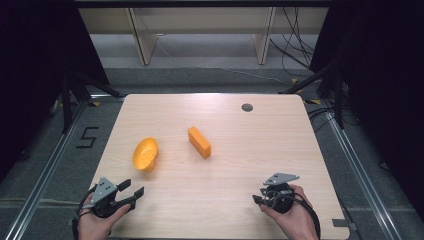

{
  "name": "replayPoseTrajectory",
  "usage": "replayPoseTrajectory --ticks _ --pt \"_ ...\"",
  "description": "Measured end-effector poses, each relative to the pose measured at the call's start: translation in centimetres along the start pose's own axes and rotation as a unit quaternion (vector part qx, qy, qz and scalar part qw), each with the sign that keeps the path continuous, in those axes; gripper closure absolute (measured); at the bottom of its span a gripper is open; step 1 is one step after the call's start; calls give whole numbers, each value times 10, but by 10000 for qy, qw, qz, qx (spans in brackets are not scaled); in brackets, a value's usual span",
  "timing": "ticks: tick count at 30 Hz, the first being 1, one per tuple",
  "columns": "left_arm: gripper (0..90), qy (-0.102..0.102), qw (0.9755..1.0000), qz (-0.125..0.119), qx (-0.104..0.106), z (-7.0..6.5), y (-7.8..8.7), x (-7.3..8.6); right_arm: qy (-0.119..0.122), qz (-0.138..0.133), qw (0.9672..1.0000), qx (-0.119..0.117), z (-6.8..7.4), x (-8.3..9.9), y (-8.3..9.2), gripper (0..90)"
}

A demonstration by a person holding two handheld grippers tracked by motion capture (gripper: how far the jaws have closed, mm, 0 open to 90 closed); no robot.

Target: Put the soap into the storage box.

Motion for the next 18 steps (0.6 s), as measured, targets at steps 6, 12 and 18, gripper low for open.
replayPoseTrajectory --ticks 6,12,18 --pt "368 -260 9996 -105 80 -9 -3 -11 72 48 10000 -2 -2 2 0 584" --pt "335 -600 9975 -262 261 -16 -5 -37 7 65 10000 -4 -1 2 0 570" --pt "293 -947 9947 -26 395 -23 -20 -52 -12 80 10000 1 -1 3 0 558"
Point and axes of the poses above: each handheld gripper's, and its own axes: y roughly backward along the jaws, x roughly out of its underside, z roughly to its left, the point moved 8 cm from there along -y, roughly forward along the jaws, and after that the axes turned 4 degrees about -y, right-handed, at the moved point
